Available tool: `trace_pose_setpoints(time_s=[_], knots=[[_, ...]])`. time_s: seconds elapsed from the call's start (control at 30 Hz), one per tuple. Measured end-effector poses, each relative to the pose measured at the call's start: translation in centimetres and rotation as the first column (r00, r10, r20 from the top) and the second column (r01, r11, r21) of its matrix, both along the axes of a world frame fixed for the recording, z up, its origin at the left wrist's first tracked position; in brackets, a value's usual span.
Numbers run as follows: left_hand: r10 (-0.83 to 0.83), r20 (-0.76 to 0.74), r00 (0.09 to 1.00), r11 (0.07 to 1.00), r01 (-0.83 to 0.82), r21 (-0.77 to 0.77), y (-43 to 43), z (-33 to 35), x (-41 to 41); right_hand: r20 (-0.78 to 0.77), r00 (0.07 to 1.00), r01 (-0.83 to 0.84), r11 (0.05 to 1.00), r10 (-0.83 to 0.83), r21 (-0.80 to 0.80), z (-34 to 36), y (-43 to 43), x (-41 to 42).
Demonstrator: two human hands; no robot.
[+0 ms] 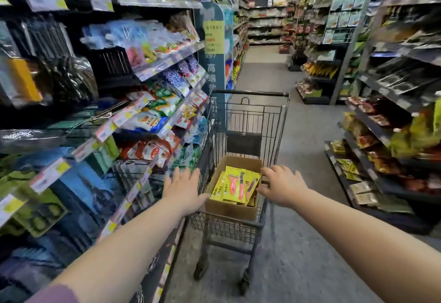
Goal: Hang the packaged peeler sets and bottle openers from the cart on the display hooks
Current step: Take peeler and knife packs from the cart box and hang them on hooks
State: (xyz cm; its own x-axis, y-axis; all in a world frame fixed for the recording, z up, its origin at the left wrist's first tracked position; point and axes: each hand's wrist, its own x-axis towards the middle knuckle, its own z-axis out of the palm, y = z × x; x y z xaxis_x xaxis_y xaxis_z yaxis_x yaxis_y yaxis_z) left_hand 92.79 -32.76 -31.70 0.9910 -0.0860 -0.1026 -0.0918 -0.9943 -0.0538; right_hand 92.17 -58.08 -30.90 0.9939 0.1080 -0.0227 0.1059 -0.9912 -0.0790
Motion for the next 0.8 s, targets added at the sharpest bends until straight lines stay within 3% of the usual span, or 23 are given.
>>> trace_pose_setpoints(time_s=[0.4, 0.8], knots=[[-0.176, -0.076, 0.981, 0.984, 0.174, -0.033, -0.8, -5.3, 18.8, -0.106, 0.983, 0.154, 0.988, -0.152, 0.008, -4.0, 1.3, 14.1], [-0.187, -0.285, 0.94, 0.982, 0.183, -0.038, -4.5, -13.2, 28.6, -0.297, 0.938, 0.21, 0.975, -0.18, 0.07, -11.0, -2.2, 24.8]])
